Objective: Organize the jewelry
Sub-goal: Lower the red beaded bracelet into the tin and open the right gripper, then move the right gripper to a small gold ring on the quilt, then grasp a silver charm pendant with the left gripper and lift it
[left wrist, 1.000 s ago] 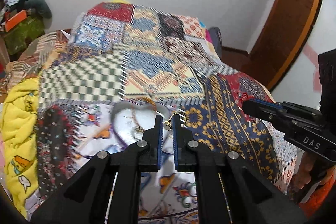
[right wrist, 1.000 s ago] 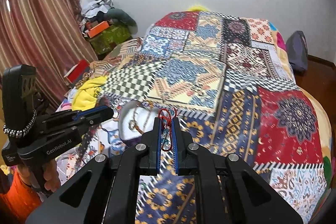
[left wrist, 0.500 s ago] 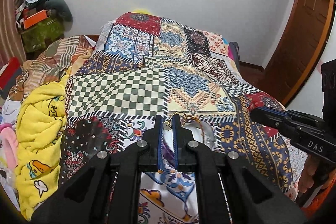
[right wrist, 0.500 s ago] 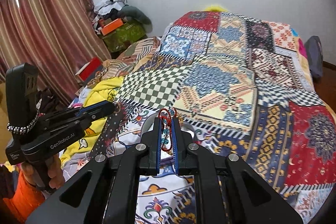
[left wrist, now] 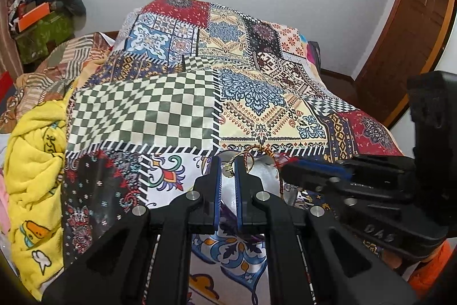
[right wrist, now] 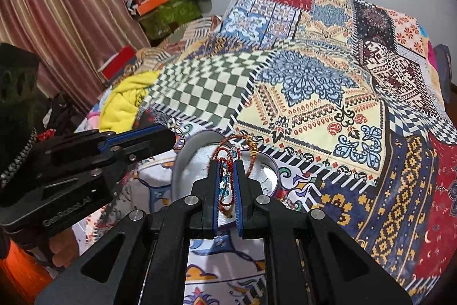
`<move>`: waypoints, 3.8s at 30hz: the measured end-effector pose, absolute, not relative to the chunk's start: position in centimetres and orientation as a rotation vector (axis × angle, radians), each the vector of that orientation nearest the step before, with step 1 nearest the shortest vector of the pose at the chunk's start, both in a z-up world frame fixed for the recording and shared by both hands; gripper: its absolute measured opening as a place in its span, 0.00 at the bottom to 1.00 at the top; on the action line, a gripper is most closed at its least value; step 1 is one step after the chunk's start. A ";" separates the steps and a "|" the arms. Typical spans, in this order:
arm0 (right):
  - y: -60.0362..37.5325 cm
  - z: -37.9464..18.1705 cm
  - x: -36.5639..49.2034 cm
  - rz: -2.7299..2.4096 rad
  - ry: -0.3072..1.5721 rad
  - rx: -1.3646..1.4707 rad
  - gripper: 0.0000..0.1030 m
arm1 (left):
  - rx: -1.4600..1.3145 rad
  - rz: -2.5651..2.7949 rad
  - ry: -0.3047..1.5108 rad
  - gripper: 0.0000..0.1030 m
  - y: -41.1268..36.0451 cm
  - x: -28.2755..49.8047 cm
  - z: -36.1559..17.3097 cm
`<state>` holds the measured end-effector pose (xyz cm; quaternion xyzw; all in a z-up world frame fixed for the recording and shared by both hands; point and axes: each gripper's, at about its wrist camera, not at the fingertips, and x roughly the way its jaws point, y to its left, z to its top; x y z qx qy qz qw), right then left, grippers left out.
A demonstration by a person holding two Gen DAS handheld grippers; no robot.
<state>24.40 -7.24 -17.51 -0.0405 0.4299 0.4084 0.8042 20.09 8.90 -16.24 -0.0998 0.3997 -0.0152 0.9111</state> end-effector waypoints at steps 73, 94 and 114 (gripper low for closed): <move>-18.4 -21.1 24.2 0.654 1.015 -0.171 0.26 | -0.074 -0.107 1.010 0.28 -1.0 22.7 -22.9; -17.2 -22.5 25.6 0.652 1.040 -0.188 0.21 | 0.006 -0.143 0.983 0.14 -1.9 24.6 -23.6; -17.4 -19.6 22.3 0.663 0.973 -0.233 0.05 | -0.020 -0.129 0.865 0.13 -0.2 19.1 -17.8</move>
